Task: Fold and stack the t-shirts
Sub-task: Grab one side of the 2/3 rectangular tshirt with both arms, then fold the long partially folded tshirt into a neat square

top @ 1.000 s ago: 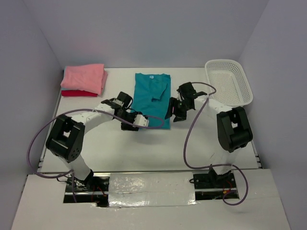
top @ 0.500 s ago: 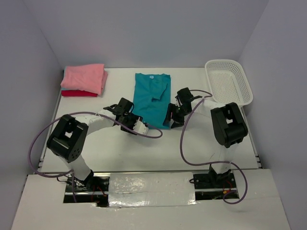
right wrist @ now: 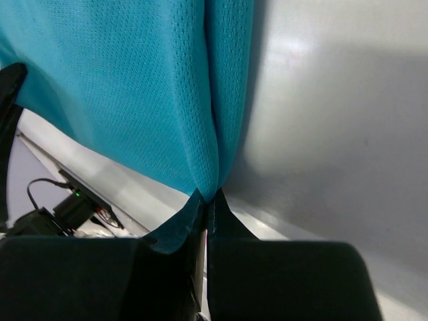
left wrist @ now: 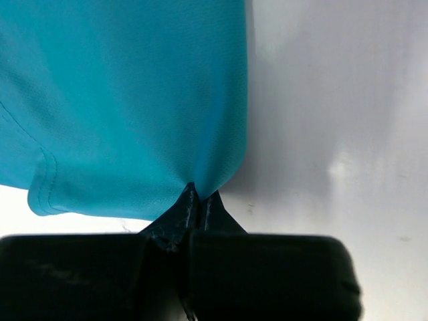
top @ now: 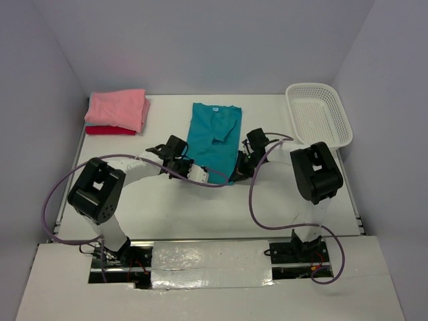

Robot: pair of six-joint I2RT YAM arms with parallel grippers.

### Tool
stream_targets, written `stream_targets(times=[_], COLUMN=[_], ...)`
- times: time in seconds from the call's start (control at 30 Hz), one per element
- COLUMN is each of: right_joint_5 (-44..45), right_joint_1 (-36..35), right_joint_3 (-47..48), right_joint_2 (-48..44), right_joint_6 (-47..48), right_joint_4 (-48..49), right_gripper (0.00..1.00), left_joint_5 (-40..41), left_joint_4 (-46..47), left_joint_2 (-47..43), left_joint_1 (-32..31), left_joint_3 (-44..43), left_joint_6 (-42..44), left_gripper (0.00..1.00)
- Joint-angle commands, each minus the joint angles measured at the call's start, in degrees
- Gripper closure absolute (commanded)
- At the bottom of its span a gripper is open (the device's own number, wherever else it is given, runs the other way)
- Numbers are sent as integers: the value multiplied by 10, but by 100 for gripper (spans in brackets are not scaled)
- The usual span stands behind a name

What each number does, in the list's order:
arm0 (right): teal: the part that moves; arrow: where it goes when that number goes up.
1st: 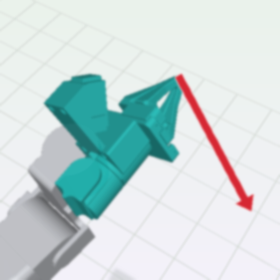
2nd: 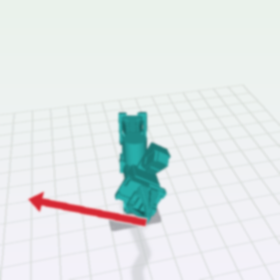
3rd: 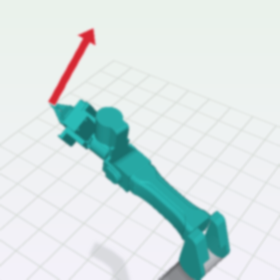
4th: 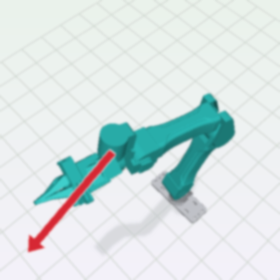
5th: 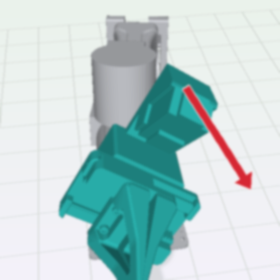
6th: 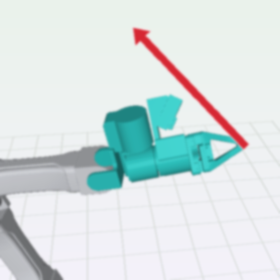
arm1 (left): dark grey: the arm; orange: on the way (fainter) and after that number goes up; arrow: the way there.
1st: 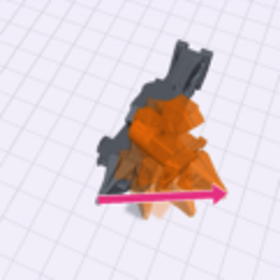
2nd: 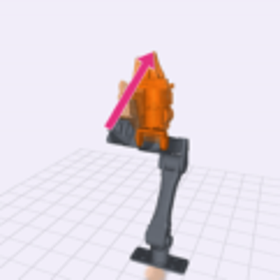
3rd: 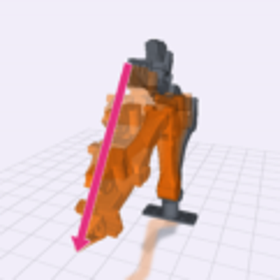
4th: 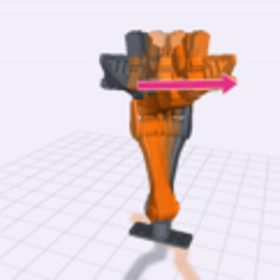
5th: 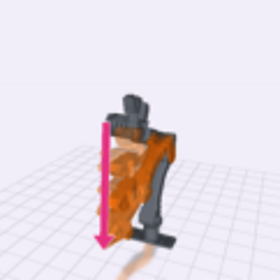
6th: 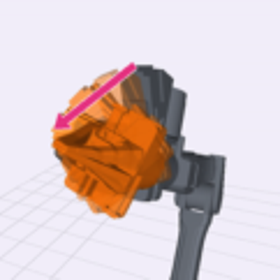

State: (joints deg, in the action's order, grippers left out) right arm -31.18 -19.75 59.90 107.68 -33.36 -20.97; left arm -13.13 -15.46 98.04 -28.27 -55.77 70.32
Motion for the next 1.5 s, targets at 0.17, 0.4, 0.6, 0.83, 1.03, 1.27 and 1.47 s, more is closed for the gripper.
stream_targets(times=[0.17,0.4,0.6,0.83,1.03,1.27,1.47], right_joint_5=[-4,-11,-15,9,-8,-27,1], right_joint_1=[-62,-169,-203,-140,-25,15,49], right_joint_3=[-78,-162,-161,-75,-49,25,85], right_joint_2=[-161,-342,-482,-440,-349,-215,-104], right_joint_6=[48,4,-84,-68,-10,22,30], right_joint_4=[-81,-165,-217,-220,-193,-172,-159], right_gripper=[100,100,100,100,100,100,90], left_joint_5=[-70,-124,-175,-183,-182,-166,-144], left_joint_4=[-215,-394,-523,-463,-417,-356,-317], left_joint_2=[-102,-279,-306,-221,-126,-38,40], left_joint_1=[-1,-44,-46,-18,43,66,87], left_joint_3=[-22,8,-82,-204,-253,-286,-326], left_joint_6=[-75,-111,-165,-265,-292,-317,-354], left_gripper=[100,100,100,100,100,100,94])
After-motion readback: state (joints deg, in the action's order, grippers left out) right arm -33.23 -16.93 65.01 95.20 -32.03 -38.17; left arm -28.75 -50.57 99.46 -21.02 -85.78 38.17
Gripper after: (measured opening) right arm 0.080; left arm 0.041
